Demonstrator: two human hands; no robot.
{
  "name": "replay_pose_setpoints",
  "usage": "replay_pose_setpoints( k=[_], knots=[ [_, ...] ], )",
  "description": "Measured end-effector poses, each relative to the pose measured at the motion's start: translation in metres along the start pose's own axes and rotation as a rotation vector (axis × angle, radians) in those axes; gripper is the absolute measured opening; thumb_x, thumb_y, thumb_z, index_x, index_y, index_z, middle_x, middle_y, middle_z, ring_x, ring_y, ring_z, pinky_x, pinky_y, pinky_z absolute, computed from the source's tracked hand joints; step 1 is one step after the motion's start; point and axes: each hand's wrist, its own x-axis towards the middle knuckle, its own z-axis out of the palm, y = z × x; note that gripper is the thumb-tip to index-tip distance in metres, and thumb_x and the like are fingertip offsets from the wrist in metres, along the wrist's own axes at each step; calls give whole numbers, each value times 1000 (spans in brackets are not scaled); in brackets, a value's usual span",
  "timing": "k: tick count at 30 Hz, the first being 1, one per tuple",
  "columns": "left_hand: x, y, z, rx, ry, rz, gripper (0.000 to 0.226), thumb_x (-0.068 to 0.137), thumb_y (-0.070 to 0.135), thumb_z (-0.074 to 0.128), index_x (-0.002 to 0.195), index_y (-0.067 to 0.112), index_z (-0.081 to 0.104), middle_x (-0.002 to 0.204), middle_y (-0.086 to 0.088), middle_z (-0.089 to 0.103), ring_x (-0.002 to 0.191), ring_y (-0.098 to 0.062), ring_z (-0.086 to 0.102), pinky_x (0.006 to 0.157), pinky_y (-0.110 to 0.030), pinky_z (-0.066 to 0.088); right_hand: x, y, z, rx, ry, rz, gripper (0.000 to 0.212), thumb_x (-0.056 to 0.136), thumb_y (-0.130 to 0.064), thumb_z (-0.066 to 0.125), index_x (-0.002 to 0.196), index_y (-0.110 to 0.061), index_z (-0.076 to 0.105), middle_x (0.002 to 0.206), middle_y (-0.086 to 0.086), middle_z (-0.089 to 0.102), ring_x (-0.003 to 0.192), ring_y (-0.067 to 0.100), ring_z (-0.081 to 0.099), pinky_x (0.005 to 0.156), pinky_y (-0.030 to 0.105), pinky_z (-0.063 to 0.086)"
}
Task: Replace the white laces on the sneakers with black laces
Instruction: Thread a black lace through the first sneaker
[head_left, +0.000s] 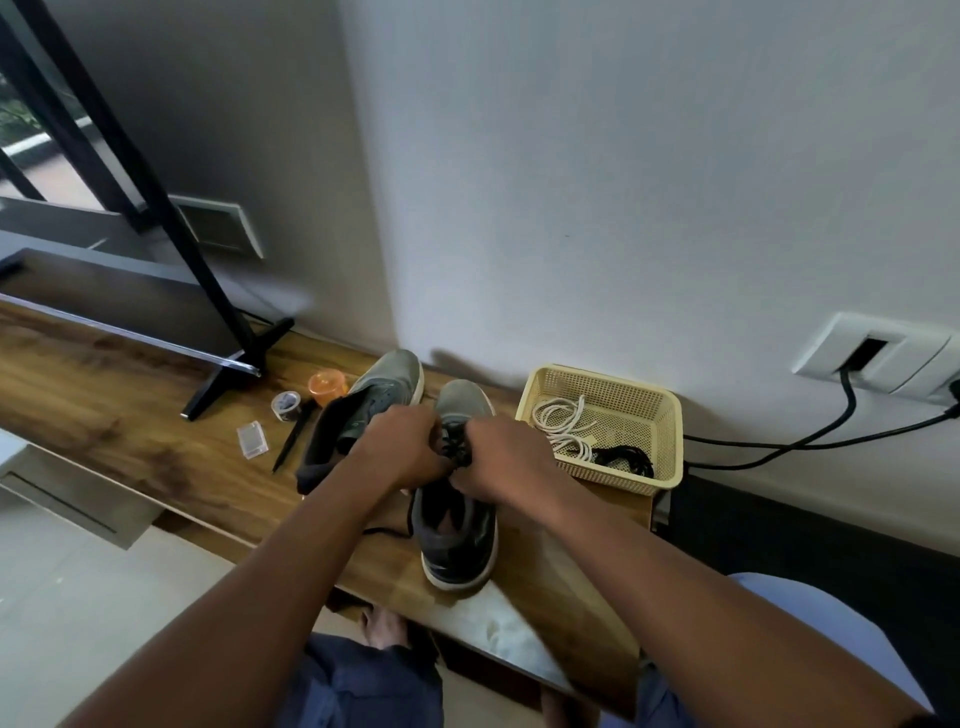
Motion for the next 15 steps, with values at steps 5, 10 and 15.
replay_pose_setpoints(
  k=[5,10,15],
  knots=[
    [-4,-3,-4,-90,4,-63,15,81,26,74,88,21,62,91,-3,71,89,-25,72,81,-35,62,0,12,-3,152,-34,103,40,79,-31,70,110,-20,47,92,2,56,92,32,65,65,33,43],
    [-5,-6,-10,-82,-19,-139,11,81,20,69,85,11,66,83,-8,76,73,-26,76,76,-39,66,0,19,-2,247,-54,158,50,79,-26,66,126,-16,50,102,8,65,92,33,64,68,35,45],
    [-8,-15,-11,-213,-47,-204,14,88,20,73,81,9,75,64,-6,76,52,-19,74,68,-35,67,0,24,-4,219,-71,135,38,79,-28,70,111,-18,52,100,5,64,95,32,65,70,36,49]
  ],
)
